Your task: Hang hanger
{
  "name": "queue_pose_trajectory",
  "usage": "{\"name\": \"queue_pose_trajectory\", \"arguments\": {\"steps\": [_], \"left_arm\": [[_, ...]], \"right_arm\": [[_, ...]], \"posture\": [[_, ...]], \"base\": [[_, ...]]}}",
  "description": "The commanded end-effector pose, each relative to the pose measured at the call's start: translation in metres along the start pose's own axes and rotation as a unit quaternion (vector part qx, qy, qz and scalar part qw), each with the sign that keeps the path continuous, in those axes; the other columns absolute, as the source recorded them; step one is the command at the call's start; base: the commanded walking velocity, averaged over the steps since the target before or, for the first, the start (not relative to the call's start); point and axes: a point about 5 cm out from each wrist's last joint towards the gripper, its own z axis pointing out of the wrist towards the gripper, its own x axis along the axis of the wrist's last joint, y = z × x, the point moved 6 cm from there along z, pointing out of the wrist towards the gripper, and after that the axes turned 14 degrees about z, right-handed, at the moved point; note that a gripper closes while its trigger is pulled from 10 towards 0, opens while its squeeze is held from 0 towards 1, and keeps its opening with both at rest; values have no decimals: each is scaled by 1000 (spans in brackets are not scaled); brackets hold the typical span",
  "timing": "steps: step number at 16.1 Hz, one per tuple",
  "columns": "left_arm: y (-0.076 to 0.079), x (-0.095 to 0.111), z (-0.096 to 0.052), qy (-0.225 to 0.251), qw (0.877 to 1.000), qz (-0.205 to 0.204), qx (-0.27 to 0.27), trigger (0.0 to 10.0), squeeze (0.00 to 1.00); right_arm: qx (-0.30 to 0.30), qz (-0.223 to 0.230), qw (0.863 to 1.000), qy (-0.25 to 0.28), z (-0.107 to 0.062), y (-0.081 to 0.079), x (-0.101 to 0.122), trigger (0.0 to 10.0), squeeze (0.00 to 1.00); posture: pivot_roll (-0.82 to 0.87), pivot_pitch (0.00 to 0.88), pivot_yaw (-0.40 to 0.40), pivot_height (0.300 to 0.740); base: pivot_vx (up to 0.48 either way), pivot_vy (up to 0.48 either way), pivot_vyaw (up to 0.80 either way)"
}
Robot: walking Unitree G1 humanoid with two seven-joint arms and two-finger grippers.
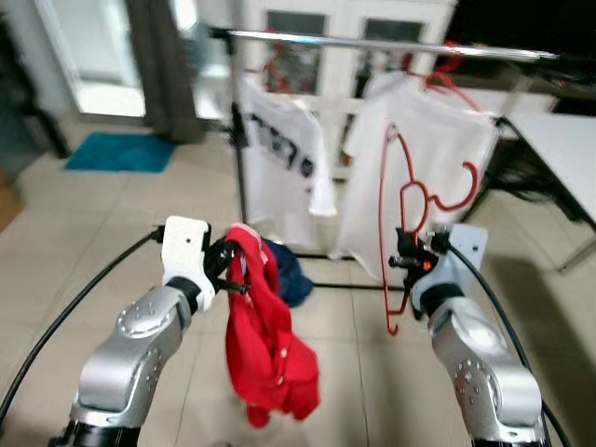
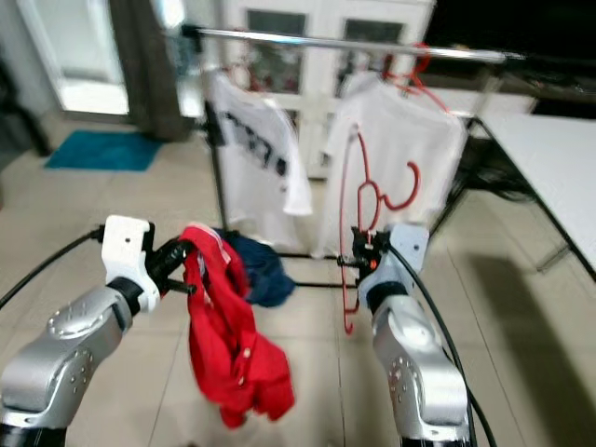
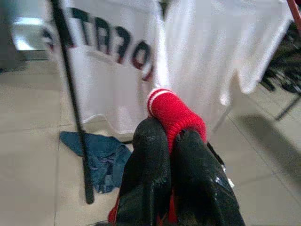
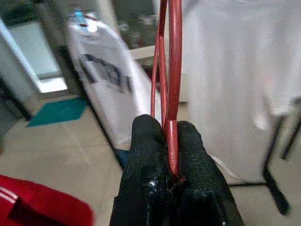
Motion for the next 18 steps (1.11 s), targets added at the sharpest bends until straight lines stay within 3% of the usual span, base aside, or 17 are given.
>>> {"name": "queue_pose_trajectory", "arguments": {"steps": [1,6,8,13,18], "left_arm": [[1,7,2,13,1000,12,2,10000,0],[1,8,2,17,1000,15,9,10000,0],[2,5,1,13,1000,19,11,10000,0],[5,5,2,15,1000,24,7,10000,0],[-11,11,4,39,997,-11,72,10000,0]], "right_arm": [[-7,-2,1000,12,-3,3,7,10000,0],[-7,-10,1000,7,-1,1,5,10000,0],[-20,-41,999,-4,-2,6,1,10000,0],[-44,-21,999,21,0,11,9,10000,0],[-57,4,998,33,3,12,8,10000,0]], "posture": [[-131,0,-15,740],[-124,0,-25,740],[-121,0,-29,740],[-116,0,-32,740],[-110,0,-35,740]], "base": [[0,0,-800],[0,0,-800],[0,0,-800],[0,0,-796],[0,0,-790]]}}
